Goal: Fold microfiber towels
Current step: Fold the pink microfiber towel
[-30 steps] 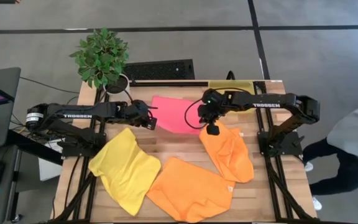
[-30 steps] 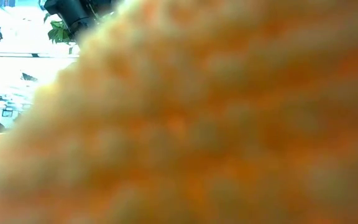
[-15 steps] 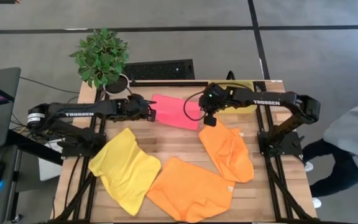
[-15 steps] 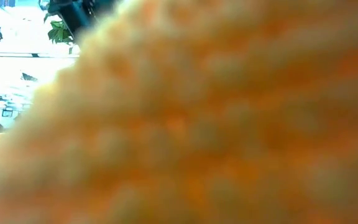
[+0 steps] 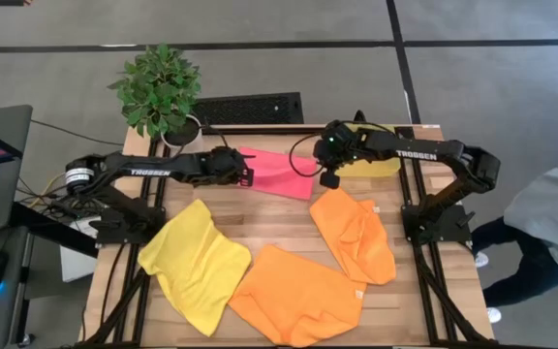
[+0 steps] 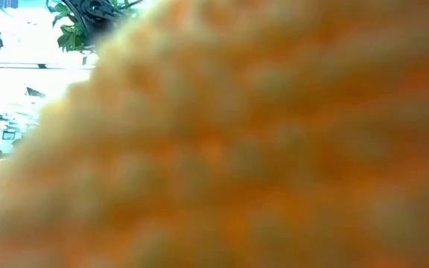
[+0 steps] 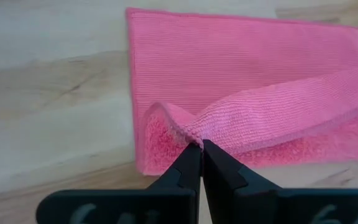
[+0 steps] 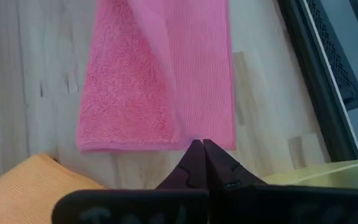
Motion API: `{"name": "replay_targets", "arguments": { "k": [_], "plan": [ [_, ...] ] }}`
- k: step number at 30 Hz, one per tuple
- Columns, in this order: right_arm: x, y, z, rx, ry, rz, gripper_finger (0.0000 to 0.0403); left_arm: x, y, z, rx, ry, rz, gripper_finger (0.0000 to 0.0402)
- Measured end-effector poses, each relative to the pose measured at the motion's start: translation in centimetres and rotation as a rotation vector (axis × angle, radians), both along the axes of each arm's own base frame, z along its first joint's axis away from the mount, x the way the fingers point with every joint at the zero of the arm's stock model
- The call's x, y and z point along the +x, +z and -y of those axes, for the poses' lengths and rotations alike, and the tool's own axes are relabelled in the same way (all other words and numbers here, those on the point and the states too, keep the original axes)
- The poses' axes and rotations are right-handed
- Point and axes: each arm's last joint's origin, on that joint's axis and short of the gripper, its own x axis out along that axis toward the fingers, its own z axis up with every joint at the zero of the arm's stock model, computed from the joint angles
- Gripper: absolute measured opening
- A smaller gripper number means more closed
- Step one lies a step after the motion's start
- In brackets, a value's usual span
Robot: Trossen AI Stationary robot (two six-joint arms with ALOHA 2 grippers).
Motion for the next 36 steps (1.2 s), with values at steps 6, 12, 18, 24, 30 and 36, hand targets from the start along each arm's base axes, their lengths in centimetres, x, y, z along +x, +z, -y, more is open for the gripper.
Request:
{"name": "replay_targets", "arguments": {
  "k": [6,12,18,24,30,36],
  "plan": [
    [0.4,-0.9,0.0,0.047,0.025,-0.017,0.0004,-0.3,0.1,-0.9,0.019,0.011,-0.011,0.0],
    [0.9,-2.4,0.2,0.074,0.027,-0.062,0.0041,-0.1,0.3,-1.2,0.084,0.022,0.003,0.0004],
    [1.1,-2.6,0.4,0.064,0.024,-0.049,0.0082,0.1,0.6,-1.5,0.137,0.023,0.015,0.0046],
    [1.5,-2.1,0.6,0.032,0.024,0.012,0.0143,0.0,0.7,-1.8,0.155,0.023,0.005,0.0113],
    [1.6,-1.9,0.7,0.024,0.01,0.003,0.0204,-0.3,0.6,-2.5,0.166,-0.018,-0.028,0.0157],
    [1.7,0.5,1.2,0.033,-0.017,-0.047,0.0218,-0.4,1.0,-1.3,0.229,-0.449,-0.208,0.0162]
  ]
}}
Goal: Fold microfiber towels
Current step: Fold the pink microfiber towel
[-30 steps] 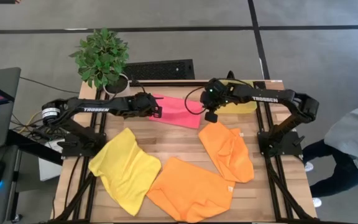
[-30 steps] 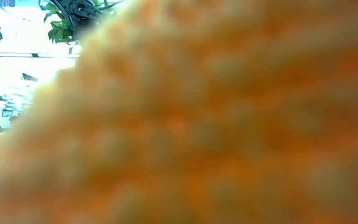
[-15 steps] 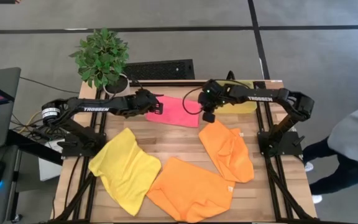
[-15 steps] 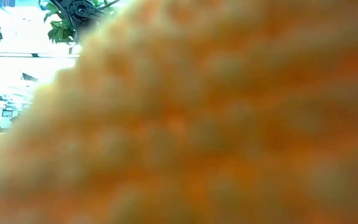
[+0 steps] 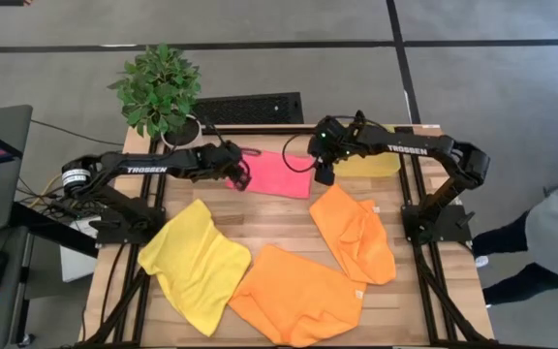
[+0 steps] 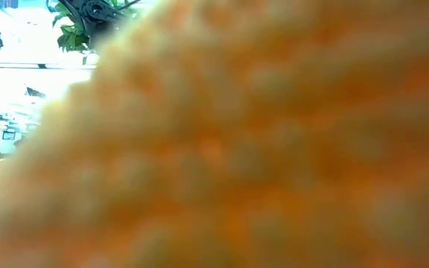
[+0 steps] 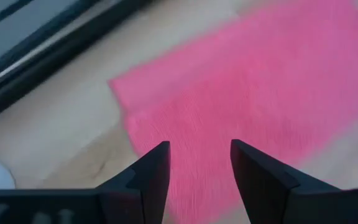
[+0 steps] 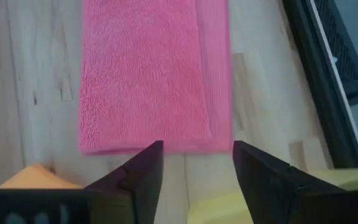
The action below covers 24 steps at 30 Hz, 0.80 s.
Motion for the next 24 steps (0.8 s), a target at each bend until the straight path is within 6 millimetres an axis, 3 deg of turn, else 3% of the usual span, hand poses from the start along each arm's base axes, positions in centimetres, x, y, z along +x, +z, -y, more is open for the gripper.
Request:
{"name": "replay_targets", "arguments": {
  "k": [3,7,16,24],
  "plan": [
    [-0.1,1.3,0.4,0.017,-0.003,-0.01,0.0212,-0.5,-0.5,1.2,-0.018,-0.149,-0.141,0.0162],
    [-0.3,2.7,0.9,0.04,-0.012,-0.019,0.0201,-0.9,-1.1,2.4,-0.059,-0.181,-0.241,0.0162],
    [-0.1,5.7,1.9,0.049,0.01,0.057,0.0183,-0.9,-2.5,4.6,-0.08,-0.185,-0.23,0.0162],
    [0.1,9.0,1.8,0.152,0.113,0.172,0.0172,-1.0,-2.6,4.7,-0.035,-0.228,-0.268,0.0162]
  ]
}}
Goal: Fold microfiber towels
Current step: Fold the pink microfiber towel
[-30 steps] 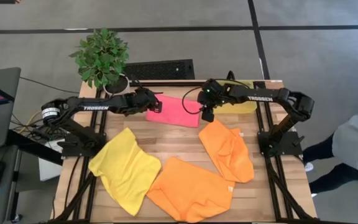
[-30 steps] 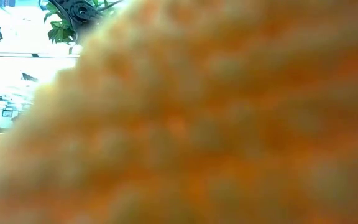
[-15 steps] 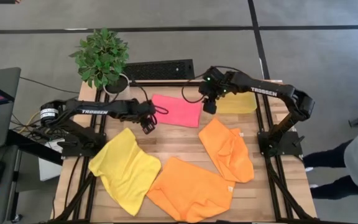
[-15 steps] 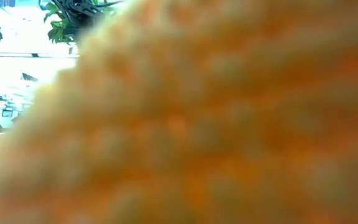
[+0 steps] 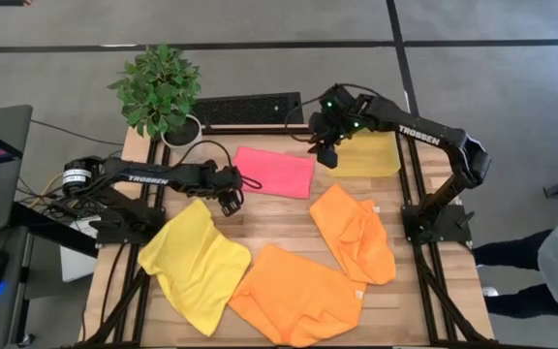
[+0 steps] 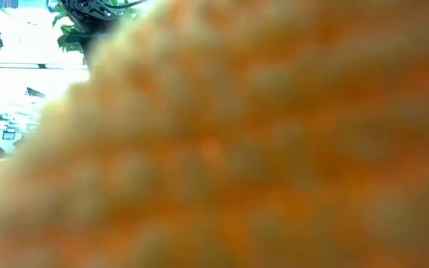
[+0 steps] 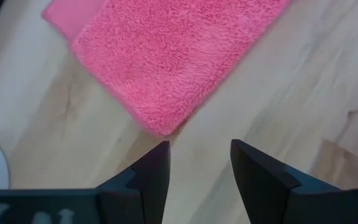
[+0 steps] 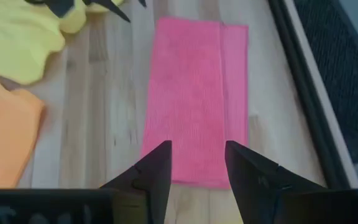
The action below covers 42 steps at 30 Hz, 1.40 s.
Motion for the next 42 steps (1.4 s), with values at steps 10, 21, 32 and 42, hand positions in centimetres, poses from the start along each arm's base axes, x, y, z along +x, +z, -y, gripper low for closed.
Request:
{"name": "replay_targets", "arguments": {
  "k": [10,21,32,42],
  "plan": [
    [0.0,1.5,-0.2,-0.025,0.024,0.014,0.0169,-0.6,-1.9,-0.2,0.074,-0.029,0.013,0.0162],
    [-0.1,1.5,-0.1,-0.029,0.027,0.011,0.0164,-0.7,-3.3,-0.3,0.199,-0.177,0.064,0.0162],
    [-0.1,1.5,-0.1,-0.036,0.035,0.011,0.0159,-1.5,-3.9,-1.5,0.213,-0.163,0.043,0.0162],
    [-0.1,1.5,-0.1,-0.036,0.034,0.011,0.0154,-1.9,-3.9,-2.6,0.186,-0.167,0.033,0.0162]
  ]
}}
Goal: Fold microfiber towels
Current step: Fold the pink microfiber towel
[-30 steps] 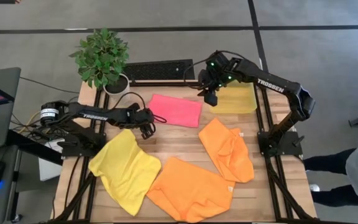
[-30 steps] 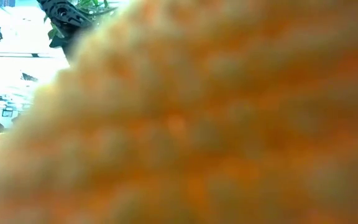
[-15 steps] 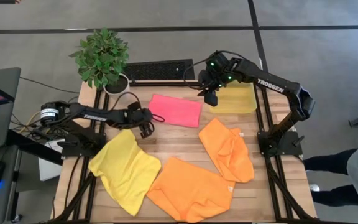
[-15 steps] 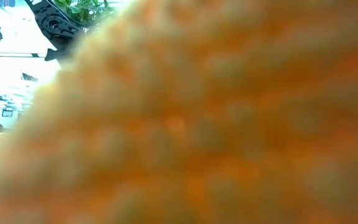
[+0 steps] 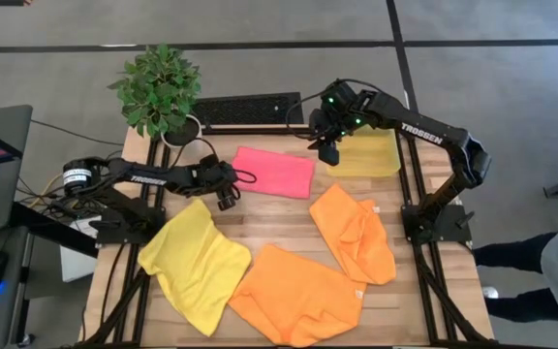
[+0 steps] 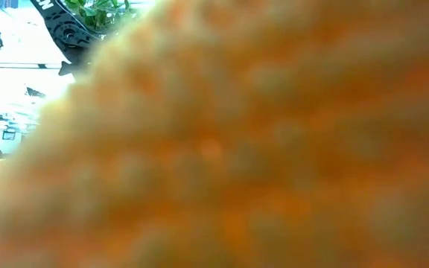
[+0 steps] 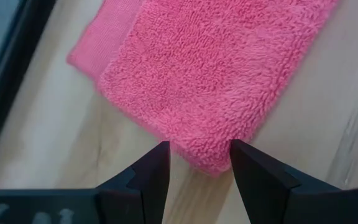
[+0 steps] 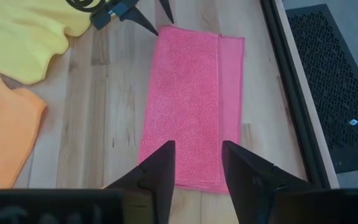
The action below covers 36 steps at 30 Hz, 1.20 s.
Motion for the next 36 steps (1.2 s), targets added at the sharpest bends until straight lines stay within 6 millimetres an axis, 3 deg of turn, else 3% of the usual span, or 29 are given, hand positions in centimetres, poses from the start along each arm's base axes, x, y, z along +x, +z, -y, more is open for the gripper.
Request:
{"name": "replay_targets", "arguments": {
  "k": [14,17,22,29,36],
  "plan": [
    [0.0,0.0,0.0,0.0,-0.001,-0.001,0.0148,1.4,-1.8,-0.4,-0.056,0.007,-0.057,0.015],
    [0.0,0.0,0.0,0.0,-0.001,-0.001,0.0145,1.7,-1.3,-0.5,-0.061,0.008,-0.08,0.0112],
    [0.0,0.0,0.0,0.0,-0.001,-0.001,0.014,3.0,0.4,-1.1,-0.042,0.015,-0.071,0.0014],
    [0.0,0.0,0.0,0.0,-0.001,-0.001,0.0137,5.6,3.4,-1.4,0.009,-0.11,0.011,0.0002],
    [-0.1,0.0,0.2,-0.018,0.013,-0.001,0.0134,9.0,3.5,-0.4,0.02,-0.246,0.022,0.0001]
  ]
}}
